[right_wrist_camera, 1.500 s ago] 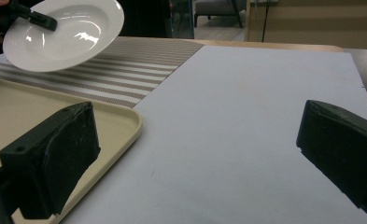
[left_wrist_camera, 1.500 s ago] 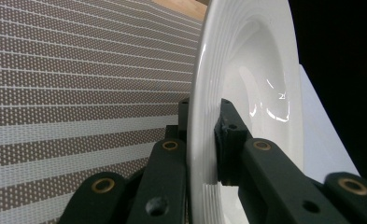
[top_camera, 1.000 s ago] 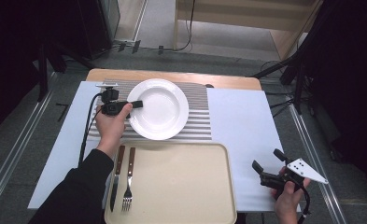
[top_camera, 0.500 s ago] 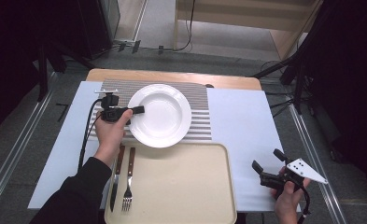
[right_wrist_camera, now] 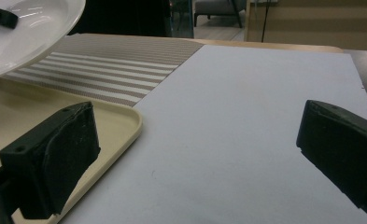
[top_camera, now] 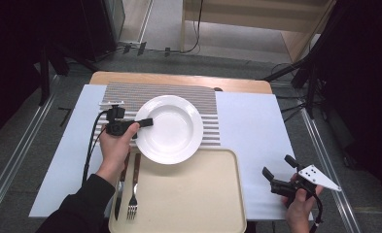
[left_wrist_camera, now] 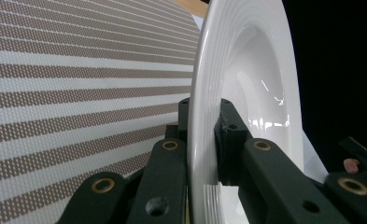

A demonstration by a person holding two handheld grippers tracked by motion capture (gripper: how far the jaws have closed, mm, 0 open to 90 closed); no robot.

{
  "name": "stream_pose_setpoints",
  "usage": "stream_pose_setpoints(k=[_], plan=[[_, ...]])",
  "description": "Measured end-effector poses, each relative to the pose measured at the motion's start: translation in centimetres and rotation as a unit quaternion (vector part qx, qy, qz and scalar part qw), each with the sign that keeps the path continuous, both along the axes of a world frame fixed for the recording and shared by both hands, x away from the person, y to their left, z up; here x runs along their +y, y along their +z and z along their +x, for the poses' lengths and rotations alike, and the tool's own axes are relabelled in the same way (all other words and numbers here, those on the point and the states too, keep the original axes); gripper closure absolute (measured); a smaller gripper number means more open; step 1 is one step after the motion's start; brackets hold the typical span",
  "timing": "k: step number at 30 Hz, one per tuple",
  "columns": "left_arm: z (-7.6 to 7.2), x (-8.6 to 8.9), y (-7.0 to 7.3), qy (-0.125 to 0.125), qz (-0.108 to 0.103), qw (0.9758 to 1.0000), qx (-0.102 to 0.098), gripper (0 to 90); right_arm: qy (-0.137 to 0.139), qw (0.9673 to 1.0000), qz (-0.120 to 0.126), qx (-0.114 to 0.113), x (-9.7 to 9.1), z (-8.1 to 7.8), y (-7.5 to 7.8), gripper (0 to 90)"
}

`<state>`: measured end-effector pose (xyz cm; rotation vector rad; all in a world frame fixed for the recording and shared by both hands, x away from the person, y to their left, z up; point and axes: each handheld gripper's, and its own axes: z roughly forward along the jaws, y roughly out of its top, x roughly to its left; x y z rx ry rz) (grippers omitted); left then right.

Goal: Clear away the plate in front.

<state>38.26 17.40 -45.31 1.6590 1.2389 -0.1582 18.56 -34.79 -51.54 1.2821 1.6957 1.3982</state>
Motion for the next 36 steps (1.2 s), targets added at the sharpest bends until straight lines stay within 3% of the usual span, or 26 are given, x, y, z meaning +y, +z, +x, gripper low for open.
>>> stream_pose_setpoints(k=[36], plan=[[-6.4, -1.0, -0.4, -0.055, -0.022, 0.9982, -0.007, 81.3, 0.000, 1.0000, -0.001, -0.001, 0.0, -0.1, 0.0, 0.0]])
